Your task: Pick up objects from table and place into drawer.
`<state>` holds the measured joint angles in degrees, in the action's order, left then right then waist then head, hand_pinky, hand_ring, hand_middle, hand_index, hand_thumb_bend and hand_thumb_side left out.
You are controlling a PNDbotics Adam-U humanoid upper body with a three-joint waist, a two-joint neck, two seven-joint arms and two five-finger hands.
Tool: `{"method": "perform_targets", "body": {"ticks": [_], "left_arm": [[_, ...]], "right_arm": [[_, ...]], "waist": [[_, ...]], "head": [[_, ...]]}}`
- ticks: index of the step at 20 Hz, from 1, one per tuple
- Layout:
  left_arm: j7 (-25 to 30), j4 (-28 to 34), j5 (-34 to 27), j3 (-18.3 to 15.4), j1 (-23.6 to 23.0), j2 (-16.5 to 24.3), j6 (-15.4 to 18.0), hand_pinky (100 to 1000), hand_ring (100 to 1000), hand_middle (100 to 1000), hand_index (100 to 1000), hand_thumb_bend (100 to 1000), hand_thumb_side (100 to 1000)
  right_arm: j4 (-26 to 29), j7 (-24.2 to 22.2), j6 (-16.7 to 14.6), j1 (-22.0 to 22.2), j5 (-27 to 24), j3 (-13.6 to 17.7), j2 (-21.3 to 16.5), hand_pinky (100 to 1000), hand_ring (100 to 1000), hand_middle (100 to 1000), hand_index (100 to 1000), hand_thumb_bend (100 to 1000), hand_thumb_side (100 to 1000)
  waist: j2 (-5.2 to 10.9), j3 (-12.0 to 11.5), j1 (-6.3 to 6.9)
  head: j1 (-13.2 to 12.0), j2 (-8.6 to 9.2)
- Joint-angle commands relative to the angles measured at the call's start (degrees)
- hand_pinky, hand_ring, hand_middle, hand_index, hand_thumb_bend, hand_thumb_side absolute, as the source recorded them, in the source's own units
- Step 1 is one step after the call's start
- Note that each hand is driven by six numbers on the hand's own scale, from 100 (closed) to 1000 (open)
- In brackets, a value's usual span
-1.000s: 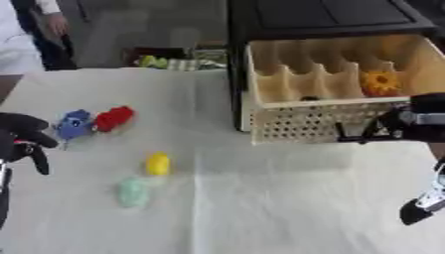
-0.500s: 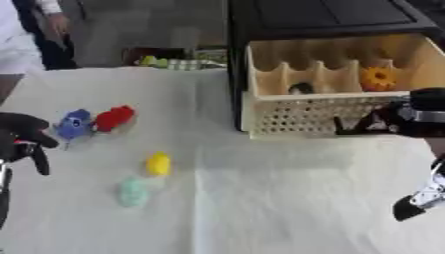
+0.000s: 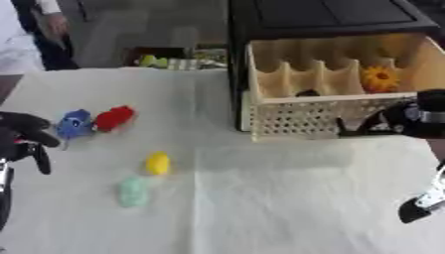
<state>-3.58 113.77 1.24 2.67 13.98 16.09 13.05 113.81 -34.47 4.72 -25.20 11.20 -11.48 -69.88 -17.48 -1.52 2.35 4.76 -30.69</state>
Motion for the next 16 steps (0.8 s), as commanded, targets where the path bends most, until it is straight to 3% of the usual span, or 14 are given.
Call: {"method": "perform_targets", "body": {"ticks": [1,16], "left_arm": [[-0.05,0.82,0.17,-0.32,0.11,0.64,-0.12,263,522,583,648,100,728],[-0.13,0.82,0.36,-0.46,0.02,0.66,-0.09,262,524,584,647,100,727]], "right_arm": [[0.78,1.13,-0.37,-0.39,-1.05,1.96,-2.13,100,100,100,873,873,475],[0.78,4.15,-3.32,1.21,-3.85,5.69,-1.51,100,100,100,842,901,461]], "waist": [[0.94,0.17,-0.13],[0.82,0.48,0.09]], "head": [[-0.24,-0.41],[-1.34,-0.79]]}}
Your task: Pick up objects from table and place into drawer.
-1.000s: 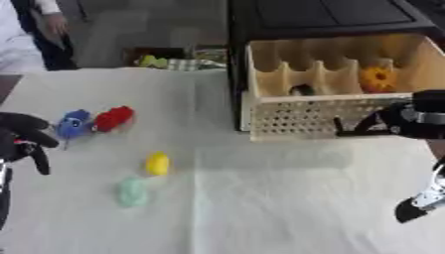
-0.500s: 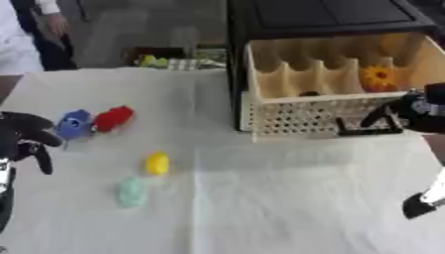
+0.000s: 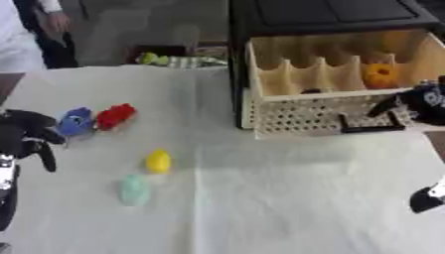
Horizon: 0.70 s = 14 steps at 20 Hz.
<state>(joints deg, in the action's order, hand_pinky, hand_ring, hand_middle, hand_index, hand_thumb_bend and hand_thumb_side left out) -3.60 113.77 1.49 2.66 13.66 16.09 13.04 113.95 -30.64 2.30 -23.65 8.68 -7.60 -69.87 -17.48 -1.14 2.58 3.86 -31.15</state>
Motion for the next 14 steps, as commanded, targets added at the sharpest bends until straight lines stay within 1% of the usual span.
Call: {"method": "perform_targets", "body": {"ticks": [1,3,4,5,6,8,9,10,12,13,14], "left_arm": [[-0.15,0.82,0.14,-0.48,0.34,0.67,-0.08,262,524,585,647,100,727],[-0.23,0.82,0.17,-0.53,0.38,0.69,-0.05,262,525,585,647,100,725],[-0.3,0.82,0.18,-0.58,0.42,0.7,-0.01,262,525,585,647,100,729],[-0.39,0.82,0.19,-0.64,0.43,0.72,0.04,262,525,585,647,100,724],[-0.49,0.82,0.2,-0.7,0.46,0.73,0.08,262,525,585,647,100,723],[-0.7,0.82,0.21,-0.82,0.52,0.78,0.2,263,526,585,647,100,721],[-0.81,0.82,0.23,-0.89,0.53,0.81,0.25,263,526,585,647,100,721],[-0.91,0.82,0.25,-0.94,0.56,0.84,0.31,263,527,586,647,100,720],[-1.14,0.82,0.29,-1.05,0.64,0.91,0.43,264,528,588,648,100,718],[-1.3,0.82,0.31,-1.11,0.7,0.97,0.52,264,529,589,649,100,716],[-1.48,0.82,0.32,-1.17,0.79,1.05,0.64,265,530,592,653,100,713]], "right_arm": [[0.65,0.42,-1.32,-0.26,-1.83,2.32,-1.47,100,100,100,835,904,461],[0.65,0.63,-2.16,-0.07,-3.03,3.37,-1.1,100,100,100,823,909,464],[0.65,0.74,-2.67,0.01,-3.8,3.95,-0.81,100,100,100,814,920,480],[0.65,0.78,-3.08,0.12,-4.62,4.48,-0.61,100,100,100,814,910,464],[0.65,0.81,-3.45,0.22,-5.43,5.07,-0.28,100,100,100,787,906,465],[0.65,0.97,-4.22,0.39,-7.21,6.48,0.44,100,100,100,744,871,491],[0.65,1.11,-4.64,0.46,-8.07,7.17,0.75,100,100,100,741,867,498],[0.65,1.35,-5.12,0.45,-8.92,7.77,1.25,100,100,100,696,824,567],[0.65,2.17,-6.07,0.28,-10.56,9.01,2.65,100,100,100,663,764,603],[0.65,2.77,-6.37,0.15,-11.4,9.64,3.3,100,100,100,655,757,611],[0.65,3.36,-6.68,-0.08,-12.25,10.24,3.94,100,100,100,634,737,643]], "waist": [[0.79,0.14,-0.13],[0.72,0.24,-0.1],[0.69,0.29,-0.09],[0.66,0.33,-0.08],[0.63,0.36,-0.04],[0.55,0.4,0.0],[0.51,0.42,0.03],[0.47,0.39,0.08],[0.39,0.41,0.18],[0.35,0.4,0.24],[0.32,0.36,0.35]], "head": [[-0.67,-0.38],[-1.27,-0.47],[-1.62,-0.52],[-1.85,-0.54],[-2.06,-0.56],[-2.74,-0.69],[-3.24,-0.79],[-3.93,-0.94],[-4.96,-1.17],[-5.28,-1.2],[-5.52,-1.28]]}}
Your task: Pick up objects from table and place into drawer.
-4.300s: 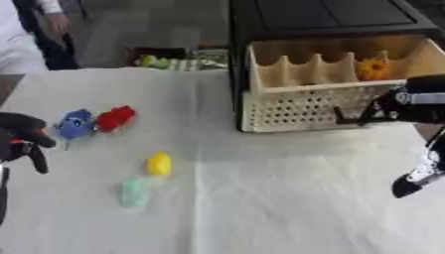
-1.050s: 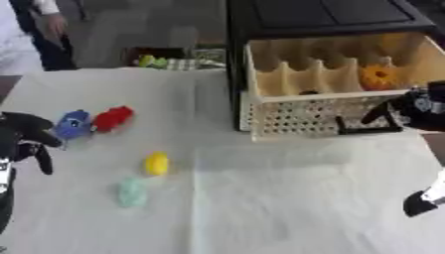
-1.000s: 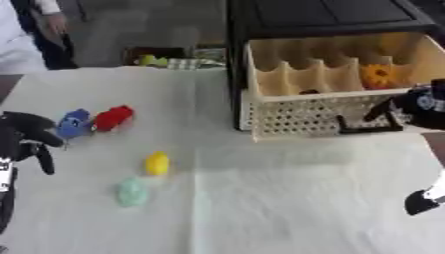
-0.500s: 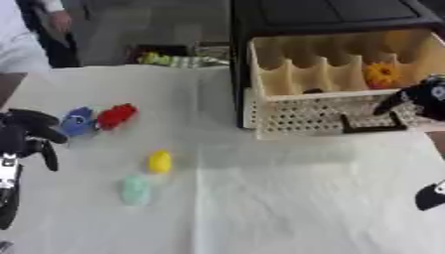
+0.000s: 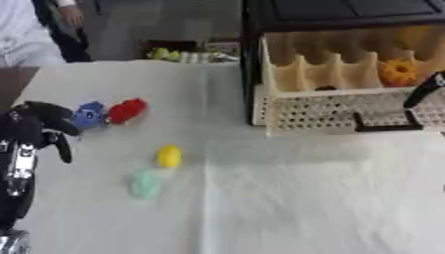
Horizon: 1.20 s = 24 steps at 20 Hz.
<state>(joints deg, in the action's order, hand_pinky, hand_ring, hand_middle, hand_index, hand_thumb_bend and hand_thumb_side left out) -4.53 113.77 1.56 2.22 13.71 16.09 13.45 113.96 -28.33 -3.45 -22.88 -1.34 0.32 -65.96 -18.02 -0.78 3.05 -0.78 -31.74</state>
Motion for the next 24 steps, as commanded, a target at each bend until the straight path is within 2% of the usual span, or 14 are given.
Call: {"method": "perform_targets", "body": {"ticks": [1,5,6,7,8,9,10,13,14,15,16,18,21,24], "left_arm": [[-0.78,0.82,0.24,-0.8,0.83,1.17,0.4,265,530,592,654,100,711],[-1.94,0.82,0.19,-1.02,1.14,1.68,1.16,267,532,601,668,100,706],[-2.23,0.82,0.19,-1.06,1.19,1.84,1.33,268,532,601,677,100,704],[-2.52,0.82,0.2,-1.1,1.24,2.02,1.52,268,532,600,678,100,704],[-2.78,0.82,0.23,-1.15,1.31,2.22,1.74,269,532,601,689,100,704],[-3.05,0.82,0.25,-1.2,1.37,2.44,1.98,268,532,601,691,100,703],[-3.33,0.82,0.29,-1.27,1.48,2.72,2.27,268,532,601,699,100,700],[-4.24,0.82,0.45,-1.49,1.84,3.87,3.48,269,534,610,713,100,694],[-4.53,0.82,0.55,-1.58,1.96,4.32,3.89,272,536,615,721,100,691],[-4.83,0.82,0.67,-1.67,2.09,4.82,4.32,272,537,616,723,100,690],[-5.1,0.82,0.85,-1.76,2.25,5.37,4.77,275,542,624,736,100,685],[-5.51,0.82,1.42,-1.96,2.53,6.68,5.6,279,548,633,745,100,678],[-6.1,0.82,2.9,-2.37,2.82,9.43,7.12,289,559,649,762,100,657],[-5.78,0.82,4.91,-2.34,2.72,12.95,8.18,307,588,689,821,100,636]], "right_arm": [[0.63,1.77,-1.24,-1.13,-3.08,2.85,0.87,100,100,100,628,731,653],[0.63,5.09,-2.41,-2.44,-6.66,4.42,3.6,100,100,100,606,655,750],[0.63,5.96,-2.51,-2.83,-7.54,4.95,4.21,100,134,100,611,605,801],[0.63,6.91,-2.66,-3.23,-8.5,5.54,4.87,100,134,100,612,599,808],[0.63,7.79,-2.83,-3.58,-9.38,6.09,5.58,100,182,100,616,550,856],[0.63,8.69,-3.1,-3.86,-10.29,6.54,6.23,108,193,100,618,538,867],[0.63,9.58,-3.5,-4.08,-11.18,6.84,6.82,171,257,100,630,483,907],[0.63,12.18,-5.36,-4.61,-13.77,7.37,8.54,278,357,100,658,396,933],[0.63,13.0,-6.09,-4.77,-14.6,7.43,9.18,365,416,142,674,362,943],[0.63,13.84,-6.83,-4.88,-15.44,7.48,9.83,383,428,154,677,357,946],[0.63,14.7,-7.44,-4.88,-16.29,7.48,10.39,451,472,207,701,359,964],[0.63,16.34,-8.33,-4.96,-17.94,7.44,11.34,497,498,245,711,362,976],[0.63,18.71,-9.62,-5.27,-20.31,7.47,11.97,521,507,258,707,369,986],[0.63,21.0,-10.69,-5.49,-22.6,7.36,11.97,526,506,266,705,357,998]], "waist": [[0.81,-0.04,-0.02],[0.71,-0.18,0.45],[0.7,-0.18,0.58],[0.69,-0.18,0.68],[0.68,-0.2,0.82],[0.66,-0.21,0.93],[0.65,-0.28,1.07],[0.56,-0.5,1.48],[0.53,-0.55,1.62],[0.51,-0.57,1.74],[0.5,-0.59,1.86],[0.51,-0.62,2.07],[0.64,-0.56,2.4],[0.84,-0.49,2.72]], "head": [[-1.06,-0.76],[-0.87,-0.88],[-0.66,-0.85],[-0.45,-0.79],[-0.16,-0.73],[0.06,-0.69],[0.27,-0.68],[0.66,-0.86],[0.79,-0.96],[0.94,-1.05],[1.14,-1.14],[1.24,-1.42],[0.78,-1.99],[0.26,-2.44]]}}
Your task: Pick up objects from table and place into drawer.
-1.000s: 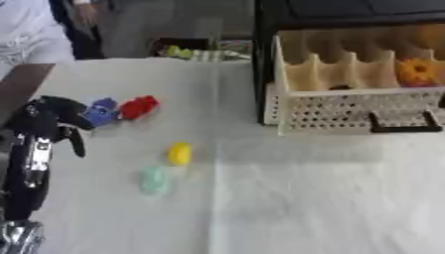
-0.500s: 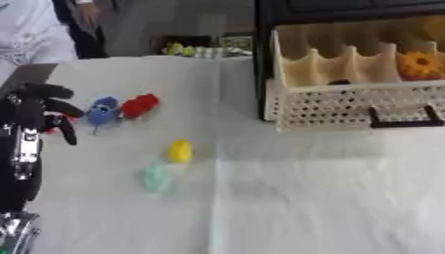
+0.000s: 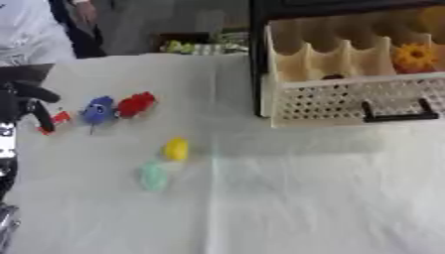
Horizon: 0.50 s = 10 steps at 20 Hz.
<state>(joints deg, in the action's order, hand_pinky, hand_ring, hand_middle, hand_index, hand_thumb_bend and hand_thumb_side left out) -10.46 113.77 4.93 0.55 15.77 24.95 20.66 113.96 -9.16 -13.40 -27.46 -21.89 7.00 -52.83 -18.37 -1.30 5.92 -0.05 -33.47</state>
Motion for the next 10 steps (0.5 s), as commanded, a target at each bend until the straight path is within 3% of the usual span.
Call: {"method": "perform_targets", "body": {"ticks": [1,10], "left_arm": [[0.64,0.82,2.25,-0.42,0.55,5.31,1.37,309,592,696,829,100,637],[6.77,0.82,8.66,3.81,-0.75,15.78,4.05,361,649,749,912,100,545]], "right_arm": [[0.63,2.59,-1.0,-0.91,-2.81,0.61,-1.23,527,507,267,705,359,999],[0.63,9.04,-2.74,-0.57,-8.16,-0.75,-2.89,534,507,269,704,366,999]], "waist": [[1.27,0.06,0.02],[1.77,0.36,0.49]], "head": [[-0.62,-0.73],[-0.69,-0.86]]}}
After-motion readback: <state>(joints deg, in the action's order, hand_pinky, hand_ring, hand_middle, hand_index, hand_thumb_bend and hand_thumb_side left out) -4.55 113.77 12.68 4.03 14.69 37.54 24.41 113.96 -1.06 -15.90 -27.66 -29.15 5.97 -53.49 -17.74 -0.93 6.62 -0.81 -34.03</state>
